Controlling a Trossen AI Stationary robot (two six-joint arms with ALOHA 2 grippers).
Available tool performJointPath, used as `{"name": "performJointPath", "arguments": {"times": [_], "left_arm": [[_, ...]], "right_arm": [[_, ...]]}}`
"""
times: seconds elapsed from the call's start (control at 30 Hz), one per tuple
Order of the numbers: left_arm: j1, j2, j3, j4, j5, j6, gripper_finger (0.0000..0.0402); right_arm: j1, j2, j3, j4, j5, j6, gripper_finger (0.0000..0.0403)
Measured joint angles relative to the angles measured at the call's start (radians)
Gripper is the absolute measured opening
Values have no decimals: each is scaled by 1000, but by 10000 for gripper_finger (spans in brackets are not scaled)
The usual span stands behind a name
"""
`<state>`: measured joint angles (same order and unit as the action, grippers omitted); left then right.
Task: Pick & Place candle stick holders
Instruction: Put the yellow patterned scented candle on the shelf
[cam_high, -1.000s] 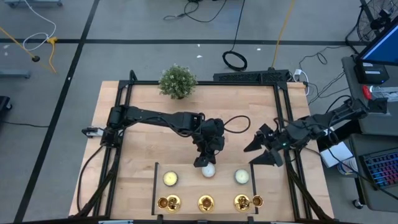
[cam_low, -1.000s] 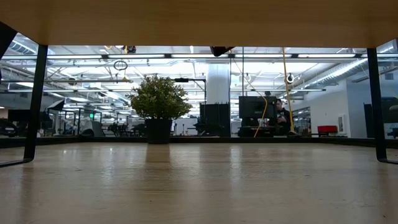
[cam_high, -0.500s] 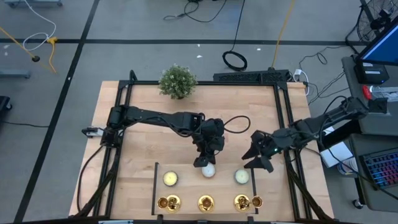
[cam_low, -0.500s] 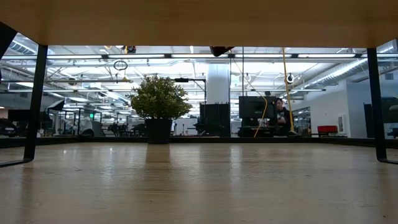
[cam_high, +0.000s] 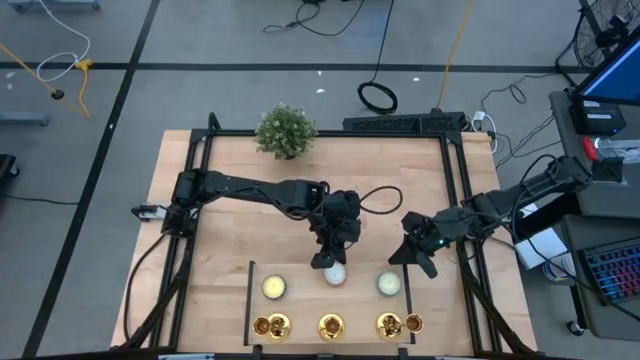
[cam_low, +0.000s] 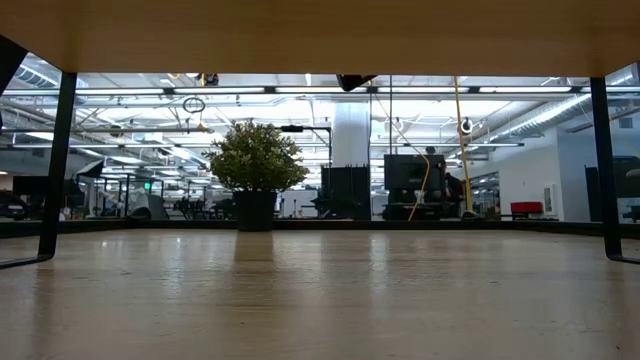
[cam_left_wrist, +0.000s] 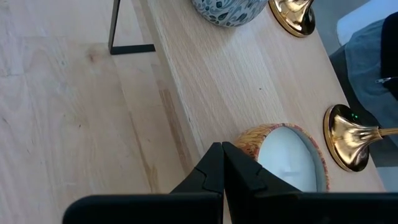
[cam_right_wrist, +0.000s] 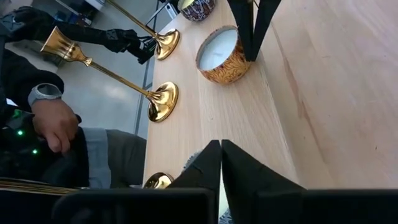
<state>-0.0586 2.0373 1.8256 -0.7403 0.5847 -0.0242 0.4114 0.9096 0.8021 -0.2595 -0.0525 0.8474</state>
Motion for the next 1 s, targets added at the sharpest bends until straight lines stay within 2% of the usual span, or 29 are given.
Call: {"name": "performJointPath", "arguments": {"times": [0.57,1.0], "left_arm": [[-9,0,0,-34,10,8,0],[-7,-20,0,-69,-137,42,0]], "right_arm": [[-40,9,0,-10,0,-24,2],[-51,9,0,-7,2,-24,1]]}}
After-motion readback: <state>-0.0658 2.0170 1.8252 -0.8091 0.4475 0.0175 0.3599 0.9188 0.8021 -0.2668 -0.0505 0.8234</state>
